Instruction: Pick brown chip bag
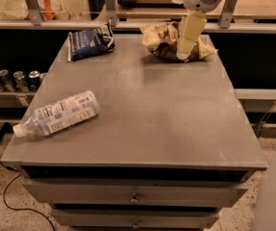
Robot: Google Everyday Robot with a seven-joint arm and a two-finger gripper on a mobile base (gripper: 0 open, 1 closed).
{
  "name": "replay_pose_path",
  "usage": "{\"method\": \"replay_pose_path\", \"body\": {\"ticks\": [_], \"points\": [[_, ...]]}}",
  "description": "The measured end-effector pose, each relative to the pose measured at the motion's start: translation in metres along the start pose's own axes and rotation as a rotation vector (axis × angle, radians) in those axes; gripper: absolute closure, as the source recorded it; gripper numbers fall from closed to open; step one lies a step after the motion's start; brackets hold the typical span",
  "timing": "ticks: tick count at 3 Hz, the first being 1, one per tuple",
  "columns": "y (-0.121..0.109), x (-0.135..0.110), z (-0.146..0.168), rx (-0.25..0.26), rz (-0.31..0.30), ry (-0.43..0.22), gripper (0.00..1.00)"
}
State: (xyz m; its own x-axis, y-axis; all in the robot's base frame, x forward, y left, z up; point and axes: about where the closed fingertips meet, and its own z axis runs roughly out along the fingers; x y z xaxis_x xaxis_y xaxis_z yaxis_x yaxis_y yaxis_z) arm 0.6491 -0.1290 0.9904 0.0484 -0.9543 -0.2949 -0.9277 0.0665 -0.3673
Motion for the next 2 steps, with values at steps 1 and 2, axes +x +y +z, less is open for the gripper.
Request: {"method": "replay_pose_path", "body": {"ticks": [1, 2], "points": [[0.000, 0.000, 0.000, 0.000, 0.000, 0.000, 0.00], [-0.014, 0.004, 0.008, 0.024, 0.011, -0.010, 0.00]]}}
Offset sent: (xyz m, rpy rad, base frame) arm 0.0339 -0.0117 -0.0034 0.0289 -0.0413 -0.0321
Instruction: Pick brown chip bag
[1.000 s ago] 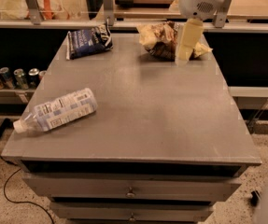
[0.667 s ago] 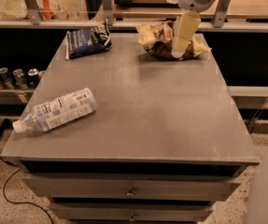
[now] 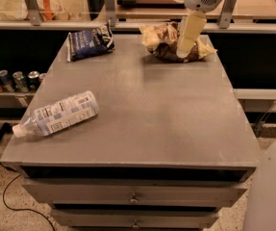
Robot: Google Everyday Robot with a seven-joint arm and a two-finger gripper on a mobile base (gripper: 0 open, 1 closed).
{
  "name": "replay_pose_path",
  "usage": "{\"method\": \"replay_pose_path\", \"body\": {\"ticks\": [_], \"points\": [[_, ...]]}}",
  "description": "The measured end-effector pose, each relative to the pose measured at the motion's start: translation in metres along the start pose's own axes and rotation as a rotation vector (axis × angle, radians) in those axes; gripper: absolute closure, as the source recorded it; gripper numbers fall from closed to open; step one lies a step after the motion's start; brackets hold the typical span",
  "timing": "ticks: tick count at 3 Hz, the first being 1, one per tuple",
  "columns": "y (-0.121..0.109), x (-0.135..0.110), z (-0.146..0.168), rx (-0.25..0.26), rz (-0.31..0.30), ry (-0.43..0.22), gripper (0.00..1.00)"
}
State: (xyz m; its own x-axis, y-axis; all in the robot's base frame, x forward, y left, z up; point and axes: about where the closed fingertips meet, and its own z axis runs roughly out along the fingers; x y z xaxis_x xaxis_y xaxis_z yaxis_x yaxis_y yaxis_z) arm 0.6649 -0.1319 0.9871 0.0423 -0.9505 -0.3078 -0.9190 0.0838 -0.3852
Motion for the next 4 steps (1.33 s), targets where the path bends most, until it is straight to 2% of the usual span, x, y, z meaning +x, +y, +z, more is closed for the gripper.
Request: {"method": "replay_pose_path", "body": {"ticks": [2, 4], "points": [[-0.045, 0.018, 0.045, 0.080, 0.069, -0.031, 0.00], [-0.066, 0.039, 0.086, 0.145, 0.166, 0.011, 0.00]]}}
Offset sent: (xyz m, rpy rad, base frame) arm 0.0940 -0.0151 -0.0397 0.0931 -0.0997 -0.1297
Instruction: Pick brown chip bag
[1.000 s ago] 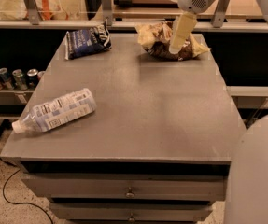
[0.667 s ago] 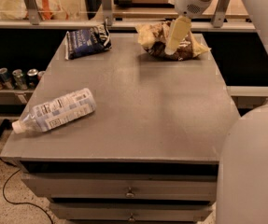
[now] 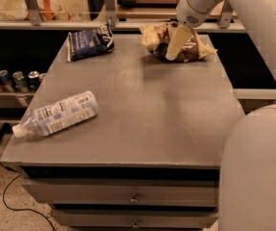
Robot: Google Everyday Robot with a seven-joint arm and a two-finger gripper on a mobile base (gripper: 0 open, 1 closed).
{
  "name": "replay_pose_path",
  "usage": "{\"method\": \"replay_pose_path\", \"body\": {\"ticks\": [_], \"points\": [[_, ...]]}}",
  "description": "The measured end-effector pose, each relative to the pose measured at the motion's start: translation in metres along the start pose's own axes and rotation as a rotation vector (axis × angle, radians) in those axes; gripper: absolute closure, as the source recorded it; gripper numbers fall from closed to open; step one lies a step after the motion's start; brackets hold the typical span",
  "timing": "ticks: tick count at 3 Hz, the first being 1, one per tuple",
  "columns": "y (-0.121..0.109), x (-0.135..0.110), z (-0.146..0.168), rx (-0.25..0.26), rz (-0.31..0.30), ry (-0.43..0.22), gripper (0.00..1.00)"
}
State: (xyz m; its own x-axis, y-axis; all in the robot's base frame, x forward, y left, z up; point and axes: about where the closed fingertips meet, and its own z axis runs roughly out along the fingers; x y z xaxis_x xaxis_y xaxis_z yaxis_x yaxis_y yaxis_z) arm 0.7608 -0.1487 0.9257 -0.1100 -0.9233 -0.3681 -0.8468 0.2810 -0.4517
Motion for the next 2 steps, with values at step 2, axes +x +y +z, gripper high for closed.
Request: {"method": "replay_pose_path", "body": {"ticks": [2], "points": [[0.001, -0.003, 0.040, -0.015, 0.036, -0.001, 0.00]]}}
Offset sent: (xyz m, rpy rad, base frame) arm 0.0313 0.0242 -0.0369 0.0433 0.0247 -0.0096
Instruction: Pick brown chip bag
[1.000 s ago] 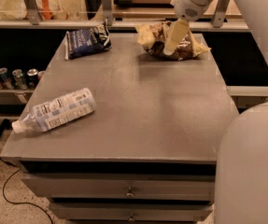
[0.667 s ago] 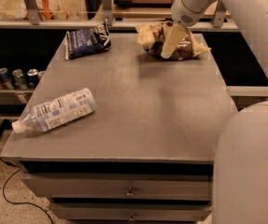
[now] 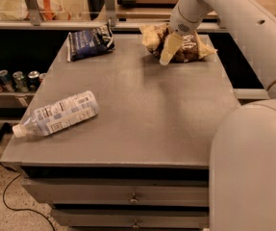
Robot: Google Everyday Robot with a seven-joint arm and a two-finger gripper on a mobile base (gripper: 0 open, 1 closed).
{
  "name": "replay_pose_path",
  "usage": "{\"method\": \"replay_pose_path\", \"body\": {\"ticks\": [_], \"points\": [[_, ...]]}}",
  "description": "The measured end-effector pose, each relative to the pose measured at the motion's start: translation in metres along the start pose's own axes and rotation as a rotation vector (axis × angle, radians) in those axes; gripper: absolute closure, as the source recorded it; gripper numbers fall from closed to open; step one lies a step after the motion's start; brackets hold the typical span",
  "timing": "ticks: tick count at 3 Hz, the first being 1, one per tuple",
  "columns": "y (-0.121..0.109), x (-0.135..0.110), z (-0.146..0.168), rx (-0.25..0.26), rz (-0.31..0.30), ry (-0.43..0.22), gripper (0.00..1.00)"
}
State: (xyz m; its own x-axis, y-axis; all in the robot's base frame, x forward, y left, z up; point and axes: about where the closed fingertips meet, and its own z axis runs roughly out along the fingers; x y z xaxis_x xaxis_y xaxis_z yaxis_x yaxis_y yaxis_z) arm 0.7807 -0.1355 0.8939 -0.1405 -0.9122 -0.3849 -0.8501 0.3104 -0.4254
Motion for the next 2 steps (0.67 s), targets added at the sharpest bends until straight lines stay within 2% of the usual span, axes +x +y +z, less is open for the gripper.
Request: {"method": "replay_pose_path", "body": {"ticks": [1, 2], "points": [[0.0010, -0.0058, 0.0097, -0.012, 0.000, -0.016, 0.17], [0.0018, -0.0040, 0.0121, -0.016, 0.016, -0.023, 0.41]]}}
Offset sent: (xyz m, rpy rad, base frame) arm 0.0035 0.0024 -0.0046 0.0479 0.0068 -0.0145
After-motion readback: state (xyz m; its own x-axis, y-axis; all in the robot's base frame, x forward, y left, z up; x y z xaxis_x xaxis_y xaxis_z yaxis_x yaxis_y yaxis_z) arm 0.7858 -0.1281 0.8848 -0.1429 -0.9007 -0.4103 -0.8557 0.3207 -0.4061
